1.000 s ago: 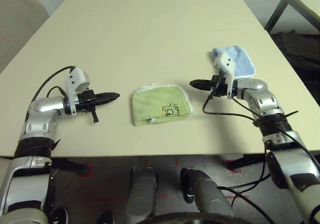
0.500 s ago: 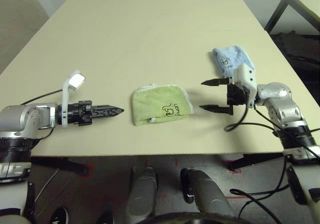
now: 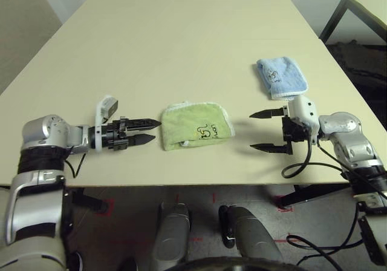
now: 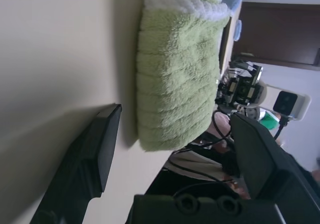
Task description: Fold the towel and set it aside.
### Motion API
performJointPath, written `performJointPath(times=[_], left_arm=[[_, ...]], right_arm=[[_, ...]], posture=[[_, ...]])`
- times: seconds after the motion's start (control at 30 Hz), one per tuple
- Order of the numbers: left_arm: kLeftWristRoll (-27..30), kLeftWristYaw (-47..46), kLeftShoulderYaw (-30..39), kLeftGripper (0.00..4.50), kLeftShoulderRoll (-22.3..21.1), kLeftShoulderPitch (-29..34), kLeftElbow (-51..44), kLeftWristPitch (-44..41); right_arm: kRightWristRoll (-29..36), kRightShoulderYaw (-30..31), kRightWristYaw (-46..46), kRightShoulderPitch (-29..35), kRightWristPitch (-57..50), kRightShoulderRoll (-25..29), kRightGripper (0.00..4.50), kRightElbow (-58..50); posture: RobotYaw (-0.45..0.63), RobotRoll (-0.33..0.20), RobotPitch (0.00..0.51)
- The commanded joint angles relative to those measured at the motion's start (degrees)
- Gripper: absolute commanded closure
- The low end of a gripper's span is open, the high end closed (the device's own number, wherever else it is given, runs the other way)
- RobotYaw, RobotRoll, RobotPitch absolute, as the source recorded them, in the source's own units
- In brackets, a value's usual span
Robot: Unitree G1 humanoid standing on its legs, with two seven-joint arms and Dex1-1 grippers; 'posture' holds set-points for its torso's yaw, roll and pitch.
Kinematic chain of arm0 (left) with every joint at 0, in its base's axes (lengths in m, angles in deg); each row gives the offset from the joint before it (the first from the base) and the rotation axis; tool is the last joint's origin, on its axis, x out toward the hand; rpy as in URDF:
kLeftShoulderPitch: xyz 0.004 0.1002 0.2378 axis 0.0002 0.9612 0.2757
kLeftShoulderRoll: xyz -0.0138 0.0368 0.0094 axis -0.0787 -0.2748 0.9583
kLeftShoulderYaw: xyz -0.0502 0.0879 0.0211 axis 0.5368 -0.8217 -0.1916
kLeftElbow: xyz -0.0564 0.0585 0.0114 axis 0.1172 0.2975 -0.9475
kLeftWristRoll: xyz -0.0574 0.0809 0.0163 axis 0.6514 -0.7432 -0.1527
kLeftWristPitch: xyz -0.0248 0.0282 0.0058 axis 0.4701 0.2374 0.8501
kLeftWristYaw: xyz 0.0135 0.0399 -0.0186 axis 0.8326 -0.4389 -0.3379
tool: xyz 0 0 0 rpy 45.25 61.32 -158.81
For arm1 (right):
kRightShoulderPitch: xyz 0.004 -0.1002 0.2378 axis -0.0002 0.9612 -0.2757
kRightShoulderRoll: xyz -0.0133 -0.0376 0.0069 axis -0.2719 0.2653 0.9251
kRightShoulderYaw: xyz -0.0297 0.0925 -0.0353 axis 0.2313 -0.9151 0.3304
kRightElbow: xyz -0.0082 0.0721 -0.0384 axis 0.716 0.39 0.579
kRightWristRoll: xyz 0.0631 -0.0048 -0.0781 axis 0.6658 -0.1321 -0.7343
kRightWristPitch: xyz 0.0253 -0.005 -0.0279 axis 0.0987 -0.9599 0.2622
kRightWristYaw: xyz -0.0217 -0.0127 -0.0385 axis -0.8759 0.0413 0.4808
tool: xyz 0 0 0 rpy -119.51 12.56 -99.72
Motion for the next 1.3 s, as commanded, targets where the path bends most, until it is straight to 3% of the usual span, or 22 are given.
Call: performJointPath(times=[0.03, 0.47, 0.63, 0.93, 1.07, 1.3], left_arm=[[-0.94, -2.09, -0.78, 0.04, 1.92, -0.4, 1.31, 0.68], [-3.93, -2.32, -4.59, 0.04, 7.46, -6.41, 9.09, 8.56], [-5.96, -3.46, -3.95, 1.31, 8.97, -8.78, 14.24, 12.01], [-7.11, -0.78, -4.75, 4.45, 9.17, -10.06, 16.33, 12.54], [-7.27, -0.34, -2.9, 4.48, 9.5, -10.8, 18.17, 14.92], [-6.21, -8.07, 9.49, 4.48, 8.87, -15.33, 29.81, 28.25]], right_arm=[[0.58, 0.13, 0.47, -0.21, -1.2, 0.07, 0.0, -1.11], [1.15, 0.42, 2.18, 0.34, -4.06, -0.86, 0.0, -3.6], [1.22, 0.39, 2.81, 0.75, -4.62, -0.96, 0.0, -4.39], [1.53, 0.22, 3.35, 1.53, -5.23, -0.78, 0.0, -5.35], [1.45, 0.33, 3.39, 1.58, -5.3, -0.81, 0.0, -5.4], [2.06, -0.02, 4.15, 1.49, -6.37, -1.31, 0.0, -5.7]], posture=[[0.03, 0.0, 0.147], [0.02, 0.0, 0.153], [0.01, 0.0, 0.155], [0.01, 0.0, 0.156], [0.01, 0.0, 0.156], [0.01, 0.0, 0.157]])
